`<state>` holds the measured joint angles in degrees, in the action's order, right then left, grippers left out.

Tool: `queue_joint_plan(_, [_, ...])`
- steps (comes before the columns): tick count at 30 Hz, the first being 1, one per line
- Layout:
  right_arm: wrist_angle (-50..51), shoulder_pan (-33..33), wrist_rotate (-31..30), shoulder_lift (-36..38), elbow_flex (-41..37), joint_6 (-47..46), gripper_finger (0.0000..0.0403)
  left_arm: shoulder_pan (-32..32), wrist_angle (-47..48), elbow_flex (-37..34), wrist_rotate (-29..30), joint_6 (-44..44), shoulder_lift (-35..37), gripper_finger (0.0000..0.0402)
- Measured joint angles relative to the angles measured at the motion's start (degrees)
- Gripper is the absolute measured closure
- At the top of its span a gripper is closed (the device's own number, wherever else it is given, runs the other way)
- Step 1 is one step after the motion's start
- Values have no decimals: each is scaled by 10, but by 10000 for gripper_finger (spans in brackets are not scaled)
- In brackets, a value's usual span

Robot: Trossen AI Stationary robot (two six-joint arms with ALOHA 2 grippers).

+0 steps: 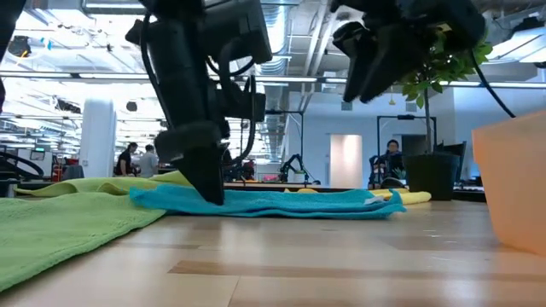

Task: Fold microfiber towels
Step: Fold the blue microfiber towel

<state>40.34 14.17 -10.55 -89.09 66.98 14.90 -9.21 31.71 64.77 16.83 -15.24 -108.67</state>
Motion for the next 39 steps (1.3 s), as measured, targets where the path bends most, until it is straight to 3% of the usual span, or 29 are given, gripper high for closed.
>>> queue_joint_plan(21, [6,0,0,-1,0,-4,231,73,22,0,49,55,-1,255])
queue_joint_plan(26, [6,0,-1,-1,0,-4,230,70,66,16,12,20,18,255])
queue_joint_plan(32, [10,-4,-15,-1,0,-4,232,79,95,21,-17,-26,92,255])
queue_joint_plan(39, [12,-4,-16,-1,0,0,230,105,213,-1,-20,-218,186,255])
